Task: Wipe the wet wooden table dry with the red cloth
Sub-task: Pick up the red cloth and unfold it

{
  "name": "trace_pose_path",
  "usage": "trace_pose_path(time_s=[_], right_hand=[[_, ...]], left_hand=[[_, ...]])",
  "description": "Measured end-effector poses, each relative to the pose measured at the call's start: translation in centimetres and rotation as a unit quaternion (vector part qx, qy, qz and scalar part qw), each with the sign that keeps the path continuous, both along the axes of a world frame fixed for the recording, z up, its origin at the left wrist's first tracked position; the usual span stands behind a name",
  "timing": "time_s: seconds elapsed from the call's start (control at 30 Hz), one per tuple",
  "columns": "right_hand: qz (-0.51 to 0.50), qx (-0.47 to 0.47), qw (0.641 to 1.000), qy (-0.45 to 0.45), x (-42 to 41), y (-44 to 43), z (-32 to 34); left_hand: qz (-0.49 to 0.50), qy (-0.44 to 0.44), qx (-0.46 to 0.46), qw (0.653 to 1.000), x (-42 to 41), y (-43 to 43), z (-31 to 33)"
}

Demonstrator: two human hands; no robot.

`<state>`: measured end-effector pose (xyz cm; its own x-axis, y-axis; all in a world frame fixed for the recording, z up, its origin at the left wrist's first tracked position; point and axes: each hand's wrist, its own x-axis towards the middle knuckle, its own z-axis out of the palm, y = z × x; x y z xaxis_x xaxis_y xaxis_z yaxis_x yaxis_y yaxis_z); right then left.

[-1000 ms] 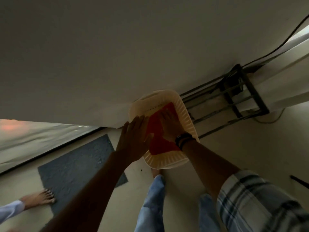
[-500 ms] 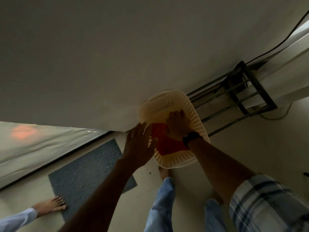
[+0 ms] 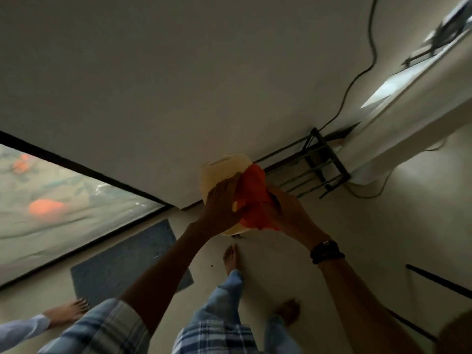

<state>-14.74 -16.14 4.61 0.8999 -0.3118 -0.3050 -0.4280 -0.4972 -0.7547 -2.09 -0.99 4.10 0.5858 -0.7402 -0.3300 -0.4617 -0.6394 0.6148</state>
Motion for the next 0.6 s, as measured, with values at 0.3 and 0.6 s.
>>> trace_pose_path(time_s=[0.3,0.6], right_hand=[[-0.07,-0.031,0.993,-0.087,-8.9,-5.0,9.4],[-0.151,-0.029,0.981,-0.116,-18.9,-7.7,12.6]], left_hand=[[0.086,0.135,-0.17,0.972,-7.3,-4.9,9.4],[0.144,0.176,-0.215,0.95,-16.8,-9.7,15.9]])
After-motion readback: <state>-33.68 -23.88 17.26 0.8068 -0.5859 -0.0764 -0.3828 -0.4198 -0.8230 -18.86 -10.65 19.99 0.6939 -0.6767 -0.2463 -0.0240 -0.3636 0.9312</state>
